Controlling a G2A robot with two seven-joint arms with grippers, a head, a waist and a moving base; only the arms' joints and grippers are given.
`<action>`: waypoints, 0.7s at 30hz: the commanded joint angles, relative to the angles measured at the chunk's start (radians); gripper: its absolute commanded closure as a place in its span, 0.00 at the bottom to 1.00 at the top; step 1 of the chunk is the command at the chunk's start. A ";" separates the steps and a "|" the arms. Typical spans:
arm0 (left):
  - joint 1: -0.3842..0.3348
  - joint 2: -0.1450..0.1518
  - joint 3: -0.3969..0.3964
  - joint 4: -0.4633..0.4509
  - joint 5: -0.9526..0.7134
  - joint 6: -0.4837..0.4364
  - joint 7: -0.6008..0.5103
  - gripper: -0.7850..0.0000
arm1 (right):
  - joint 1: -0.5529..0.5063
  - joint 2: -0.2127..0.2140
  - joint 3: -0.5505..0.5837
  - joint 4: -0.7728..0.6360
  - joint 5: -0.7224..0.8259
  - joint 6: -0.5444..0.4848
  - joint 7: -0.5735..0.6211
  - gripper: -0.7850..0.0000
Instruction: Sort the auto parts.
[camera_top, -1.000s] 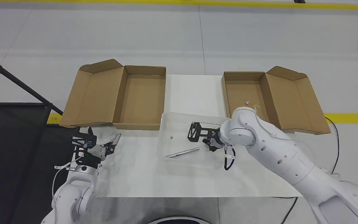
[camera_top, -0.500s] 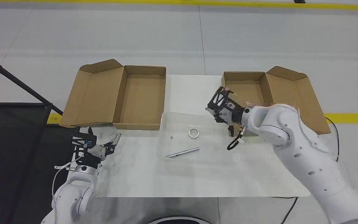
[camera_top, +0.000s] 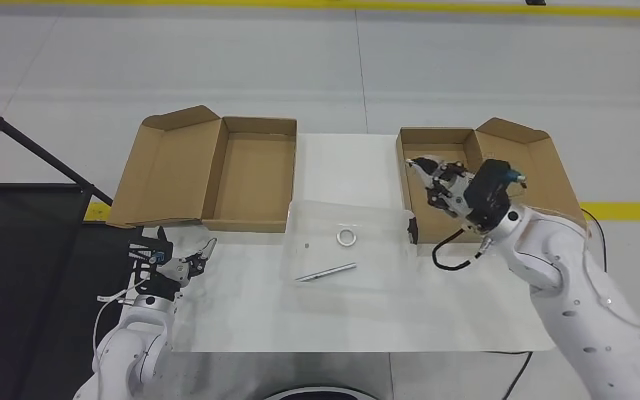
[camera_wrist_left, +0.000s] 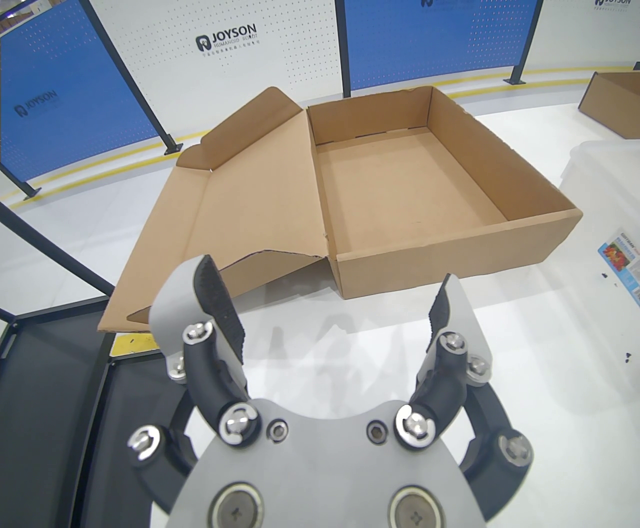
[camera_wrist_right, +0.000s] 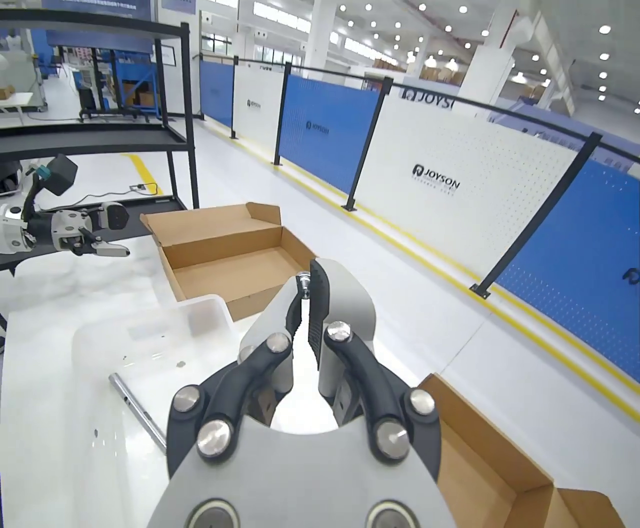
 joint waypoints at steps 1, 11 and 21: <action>0.000 0.000 0.000 0.000 0.000 0.000 0.000 0.00 | -0.013 0.001 0.014 -0.006 -0.021 -0.001 -0.015 1.00; 0.000 0.000 0.000 0.000 0.000 0.000 0.000 0.00 | 0.004 -0.001 0.021 -0.099 -0.042 0.185 0.539 1.00; 0.000 0.000 0.000 0.000 0.000 0.000 0.000 0.00 | 0.210 -0.035 -0.095 0.095 0.124 0.223 0.971 1.00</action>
